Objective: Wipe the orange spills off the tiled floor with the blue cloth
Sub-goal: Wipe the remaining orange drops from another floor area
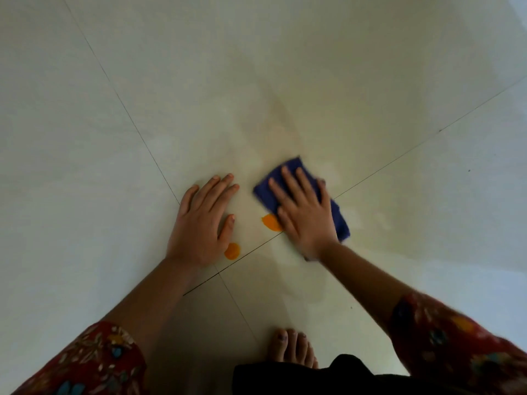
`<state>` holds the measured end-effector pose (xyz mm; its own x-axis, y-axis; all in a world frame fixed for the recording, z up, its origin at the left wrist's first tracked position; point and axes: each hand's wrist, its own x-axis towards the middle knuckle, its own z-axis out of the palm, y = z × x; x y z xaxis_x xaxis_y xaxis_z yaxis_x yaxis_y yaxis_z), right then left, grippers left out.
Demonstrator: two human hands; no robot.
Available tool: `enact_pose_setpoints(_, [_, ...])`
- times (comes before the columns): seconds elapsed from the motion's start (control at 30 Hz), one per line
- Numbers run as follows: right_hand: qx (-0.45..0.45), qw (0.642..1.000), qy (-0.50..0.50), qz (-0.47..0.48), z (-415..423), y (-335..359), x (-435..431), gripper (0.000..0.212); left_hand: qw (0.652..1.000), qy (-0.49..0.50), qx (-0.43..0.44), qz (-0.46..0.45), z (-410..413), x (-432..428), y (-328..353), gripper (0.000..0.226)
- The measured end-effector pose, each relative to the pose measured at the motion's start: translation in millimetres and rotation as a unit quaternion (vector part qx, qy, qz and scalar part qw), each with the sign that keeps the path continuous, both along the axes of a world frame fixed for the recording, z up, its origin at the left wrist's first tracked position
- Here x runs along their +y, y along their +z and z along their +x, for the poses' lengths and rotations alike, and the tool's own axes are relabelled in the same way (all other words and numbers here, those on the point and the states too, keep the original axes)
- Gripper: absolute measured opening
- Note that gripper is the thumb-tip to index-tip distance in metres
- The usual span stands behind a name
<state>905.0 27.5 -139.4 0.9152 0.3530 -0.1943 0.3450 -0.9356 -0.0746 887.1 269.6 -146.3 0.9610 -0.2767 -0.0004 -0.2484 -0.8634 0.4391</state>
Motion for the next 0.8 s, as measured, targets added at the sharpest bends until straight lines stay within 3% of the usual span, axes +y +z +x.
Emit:
enact_pose_setpoints(0.1, [0.017, 0.998, 0.066, 0.004, -43, 3, -45, 0.054, 1.0, 0.004, -0.008, -0.018, -1, 1, -3, 0.055])
enact_pose_setpoints(0.23, [-0.012, 0.987, -0.159, -0.022, 11, 3, -85, 0.055, 0.999, 0.009, -0.018, -0.03, 1, 1, 0, 0.053])
enact_pose_setpoints(0.3, [-0.001, 0.976, -0.214, -0.028, 32, 4, -68, 0.056, 0.999, 0.003, -0.02, -0.049, -2, 0, 3, 0.052])
enact_pose_setpoints(0.47, [0.033, 0.999, -0.02, -0.036, -34, 5, -73, 0.056, 0.996, -0.066, -0.036, -0.047, -11, 3, 8, 0.054])
enact_pose_setpoints(0.5, [0.035, 0.998, -0.048, -0.03, -60, 5, -84, 0.055, 0.995, -0.078, -0.035, -0.043, -13, 4, 9, 0.055])
enact_pose_setpoints(0.57, [0.015, 0.978, -0.205, -0.022, -114, 4, -94, 0.056, 0.995, -0.089, -0.035, -0.038, -19, 6, 11, 0.057])
enact_pose_setpoints(0.67, [0.011, 0.91, -0.414, -0.018, -162, 2, -58, 0.06, 0.996, -0.065, -0.04, -0.041, -36, 11, 11, 0.056])
enact_pose_setpoints(0.8, [0.01, 0.858, -0.513, 0.022, -125, 0, -7, 0.062, 0.998, -0.006, -0.041, -0.043, -51, 21, 8, 0.052])
